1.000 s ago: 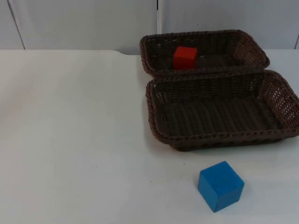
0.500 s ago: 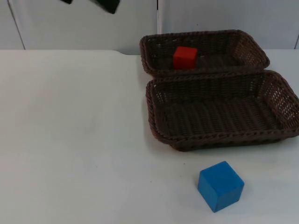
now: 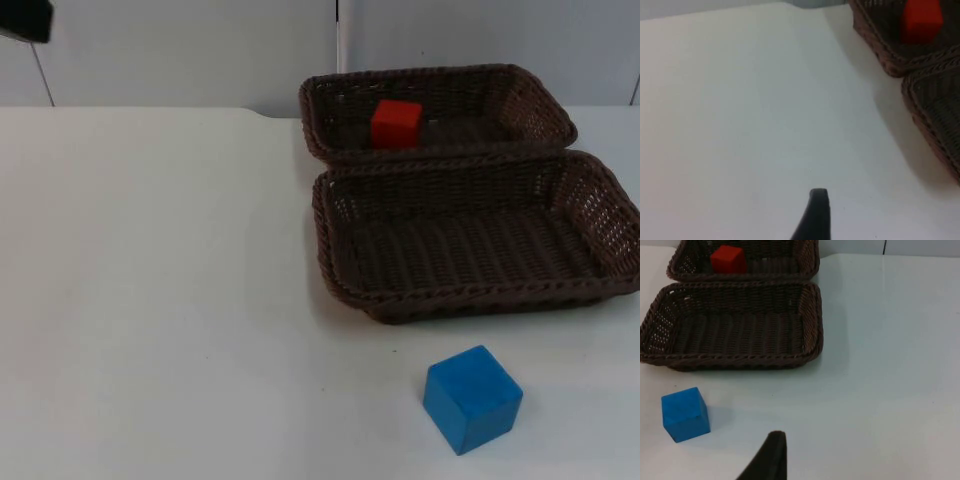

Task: Pick up one cube with the left hand and place it into the upper basket. Pick up one cube with the right hand and place it into the lower basket.

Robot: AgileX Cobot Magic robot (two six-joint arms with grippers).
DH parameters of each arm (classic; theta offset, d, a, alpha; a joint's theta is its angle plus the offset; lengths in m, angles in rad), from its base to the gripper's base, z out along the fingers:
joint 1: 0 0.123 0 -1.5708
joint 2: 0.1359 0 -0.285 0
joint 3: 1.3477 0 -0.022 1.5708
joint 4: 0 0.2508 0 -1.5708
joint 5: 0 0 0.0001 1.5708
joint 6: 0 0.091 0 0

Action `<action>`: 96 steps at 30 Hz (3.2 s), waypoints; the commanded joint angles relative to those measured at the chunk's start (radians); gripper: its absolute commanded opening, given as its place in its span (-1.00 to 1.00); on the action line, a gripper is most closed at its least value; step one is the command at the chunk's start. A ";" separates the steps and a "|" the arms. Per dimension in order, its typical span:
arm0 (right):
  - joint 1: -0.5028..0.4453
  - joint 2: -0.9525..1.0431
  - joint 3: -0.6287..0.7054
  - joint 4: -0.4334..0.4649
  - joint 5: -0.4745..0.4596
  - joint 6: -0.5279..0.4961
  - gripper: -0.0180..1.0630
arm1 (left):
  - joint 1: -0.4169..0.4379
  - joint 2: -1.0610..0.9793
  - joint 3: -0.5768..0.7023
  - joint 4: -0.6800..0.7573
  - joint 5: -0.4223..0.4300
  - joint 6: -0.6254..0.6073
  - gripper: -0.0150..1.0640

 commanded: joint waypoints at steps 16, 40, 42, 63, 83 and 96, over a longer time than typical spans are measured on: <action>-0.006 -0.004 0.007 0.002 -0.003 0.000 0.98 | 0.004 -0.340 0.104 0.012 0.155 -0.009 0.39; -0.006 -0.004 0.007 0.000 -0.003 0.000 0.98 | 0.004 -0.524 0.252 0.092 0.173 -0.009 0.39; -0.006 -0.004 0.007 0.000 -0.003 0.000 0.98 | 0.004 -0.524 0.252 0.092 0.176 -0.009 0.39; -0.006 0.032 -0.016 0.000 -0.009 0.000 0.98 | 0.004 -0.524 0.252 0.061 0.183 -0.009 0.39; -0.006 0.718 -0.306 0.134 0.034 -0.024 0.98 | 0.004 -0.524 0.252 0.061 0.183 -0.009 0.39; 0.010 1.087 -0.319 0.333 -0.005 -0.156 0.98 | 0.004 -0.524 0.252 0.055 0.183 -0.009 0.39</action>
